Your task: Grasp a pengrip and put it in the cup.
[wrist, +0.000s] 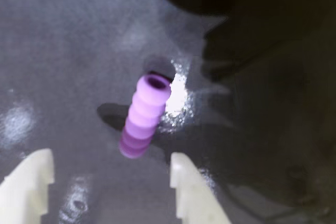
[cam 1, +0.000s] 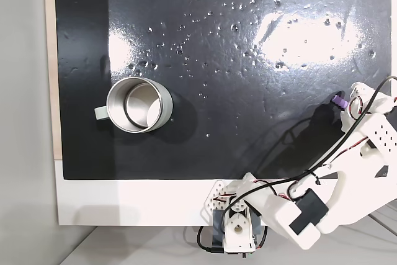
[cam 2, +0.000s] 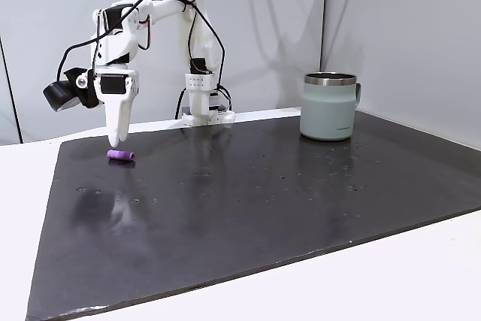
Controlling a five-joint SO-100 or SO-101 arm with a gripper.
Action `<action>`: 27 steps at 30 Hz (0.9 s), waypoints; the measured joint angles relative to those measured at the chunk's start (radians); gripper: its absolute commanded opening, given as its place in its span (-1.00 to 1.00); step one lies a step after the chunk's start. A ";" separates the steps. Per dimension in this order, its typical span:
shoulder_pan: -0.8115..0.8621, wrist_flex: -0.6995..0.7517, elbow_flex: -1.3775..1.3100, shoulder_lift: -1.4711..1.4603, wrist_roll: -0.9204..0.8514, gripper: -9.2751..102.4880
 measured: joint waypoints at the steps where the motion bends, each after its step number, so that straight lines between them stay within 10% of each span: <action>1: 0.000 -0.002 0.000 -0.011 0.000 -0.34; 27: 0.014 -0.023 -0.031 -0.140 -0.017 -0.79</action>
